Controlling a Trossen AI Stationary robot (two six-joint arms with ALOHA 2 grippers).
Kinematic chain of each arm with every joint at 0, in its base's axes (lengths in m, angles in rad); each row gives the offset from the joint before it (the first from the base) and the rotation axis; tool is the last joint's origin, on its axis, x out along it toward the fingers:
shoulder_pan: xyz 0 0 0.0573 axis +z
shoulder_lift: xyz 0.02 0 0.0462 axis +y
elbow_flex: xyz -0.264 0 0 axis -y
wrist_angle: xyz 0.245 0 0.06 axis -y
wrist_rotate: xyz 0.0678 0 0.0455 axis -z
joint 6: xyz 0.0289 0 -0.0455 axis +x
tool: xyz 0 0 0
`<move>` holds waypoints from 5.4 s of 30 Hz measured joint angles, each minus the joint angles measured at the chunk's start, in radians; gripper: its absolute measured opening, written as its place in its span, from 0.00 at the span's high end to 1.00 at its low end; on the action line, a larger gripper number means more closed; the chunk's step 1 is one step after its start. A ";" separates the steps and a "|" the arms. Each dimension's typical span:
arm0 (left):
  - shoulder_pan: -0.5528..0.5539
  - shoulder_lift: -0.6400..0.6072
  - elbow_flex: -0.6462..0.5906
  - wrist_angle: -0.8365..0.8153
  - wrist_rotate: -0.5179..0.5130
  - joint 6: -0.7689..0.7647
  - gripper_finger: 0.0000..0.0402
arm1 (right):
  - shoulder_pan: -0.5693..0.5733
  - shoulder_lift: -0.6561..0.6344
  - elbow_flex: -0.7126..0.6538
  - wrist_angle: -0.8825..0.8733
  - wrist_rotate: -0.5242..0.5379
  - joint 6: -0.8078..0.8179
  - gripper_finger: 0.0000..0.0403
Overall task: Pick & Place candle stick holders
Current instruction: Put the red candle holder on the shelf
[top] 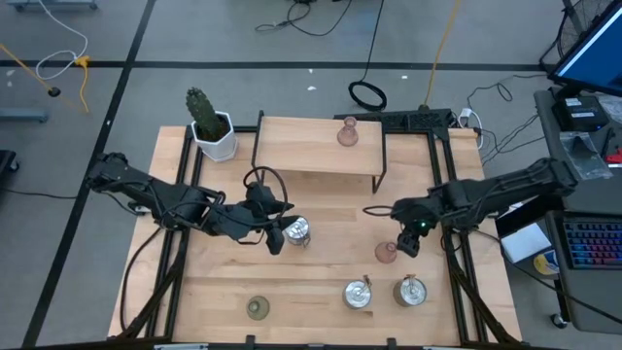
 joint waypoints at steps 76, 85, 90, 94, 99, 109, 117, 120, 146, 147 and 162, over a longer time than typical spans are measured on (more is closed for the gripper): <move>-0.019 0.000 0.000 0.000 0.000 0.008 0.58 | 0.001 0.080 0.021 0.172 0.137 -0.115 0.93; -0.019 0.000 0.000 0.000 0.000 0.013 0.58 | -0.045 0.080 0.226 0.116 0.196 -0.207 0.93; -0.019 0.000 0.000 0.004 0.000 0.013 0.58 | -0.098 0.080 0.341 0.060 0.250 -0.293 0.93; -0.019 0.000 0.000 0.018 0.000 0.013 0.58 | -0.161 0.079 0.408 0.064 0.281 -0.380 0.93; -0.019 0.000 0.000 0.021 0.000 0.009 0.58 | -0.251 0.095 0.478 0.066 0.341 -0.519 0.93; -0.021 0.000 0.000 0.022 0.000 0.003 0.58 | -0.493 0.197 0.598 0.012 0.364 -0.687 0.93; -0.023 0.000 0.000 0.022 0.000 0.004 0.58 | -0.654 0.319 0.721 -0.116 0.266 -0.731 0.93; -0.023 0.000 0.000 0.022 0.000 0.011 0.58 | -0.701 0.359 0.748 -0.141 0.257 -0.749 0.93; -0.009 0.000 0.000 0.022 0.000 0.029 0.58 | -0.936 0.491 0.800 -0.199 0.126 -0.830 0.93; -0.006 0.000 0.000 0.022 0.000 0.029 0.58 | -0.940 0.491 0.808 -0.203 0.127 -0.832 0.93; -0.004 0.000 0.000 0.039 0.000 0.026 0.58 | -0.987 0.522 0.846 -0.251 0.071 -0.818 0.93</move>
